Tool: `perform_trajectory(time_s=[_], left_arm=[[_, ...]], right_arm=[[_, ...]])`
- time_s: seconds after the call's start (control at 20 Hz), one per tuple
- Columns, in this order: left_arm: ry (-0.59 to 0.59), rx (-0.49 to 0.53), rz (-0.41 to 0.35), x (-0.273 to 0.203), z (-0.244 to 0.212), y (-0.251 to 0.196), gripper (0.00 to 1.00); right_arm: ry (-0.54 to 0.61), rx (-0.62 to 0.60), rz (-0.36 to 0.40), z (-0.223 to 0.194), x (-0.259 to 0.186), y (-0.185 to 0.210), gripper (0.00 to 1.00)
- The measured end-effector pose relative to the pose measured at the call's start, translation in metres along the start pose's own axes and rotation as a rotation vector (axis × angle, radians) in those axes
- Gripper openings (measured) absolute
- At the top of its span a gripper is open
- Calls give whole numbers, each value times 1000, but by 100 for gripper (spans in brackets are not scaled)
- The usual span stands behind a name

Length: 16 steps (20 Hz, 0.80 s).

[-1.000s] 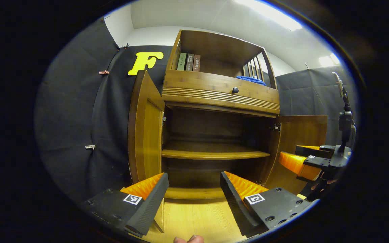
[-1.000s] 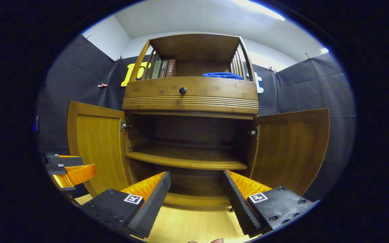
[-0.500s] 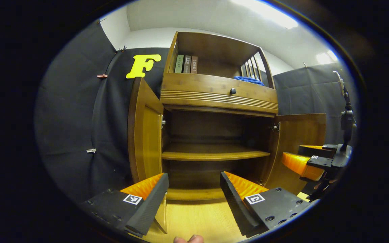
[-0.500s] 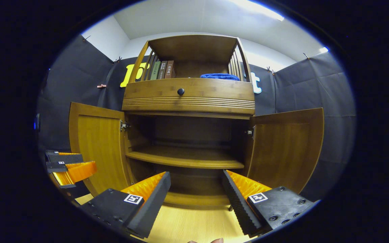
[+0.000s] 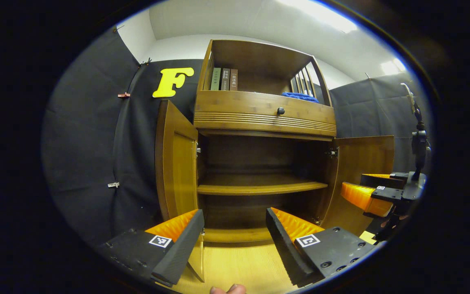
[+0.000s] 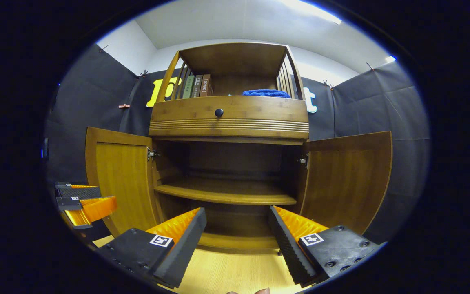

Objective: Open the right door of the double-door shoe cabinet with the right hand, and open the left door with the left hand.

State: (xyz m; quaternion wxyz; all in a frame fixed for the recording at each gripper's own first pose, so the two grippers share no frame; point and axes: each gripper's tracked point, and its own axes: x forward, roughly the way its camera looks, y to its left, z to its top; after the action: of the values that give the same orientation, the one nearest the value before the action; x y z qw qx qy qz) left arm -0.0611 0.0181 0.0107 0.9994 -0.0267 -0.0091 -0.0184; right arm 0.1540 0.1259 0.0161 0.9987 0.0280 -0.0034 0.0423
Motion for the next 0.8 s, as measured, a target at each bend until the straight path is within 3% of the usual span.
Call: perform_trajectory(time_s=[0.8], left_arm=[[-15,53,59,9,17,-9,95]], right_arm=[[3,29,44,8,-1,-22,97]])
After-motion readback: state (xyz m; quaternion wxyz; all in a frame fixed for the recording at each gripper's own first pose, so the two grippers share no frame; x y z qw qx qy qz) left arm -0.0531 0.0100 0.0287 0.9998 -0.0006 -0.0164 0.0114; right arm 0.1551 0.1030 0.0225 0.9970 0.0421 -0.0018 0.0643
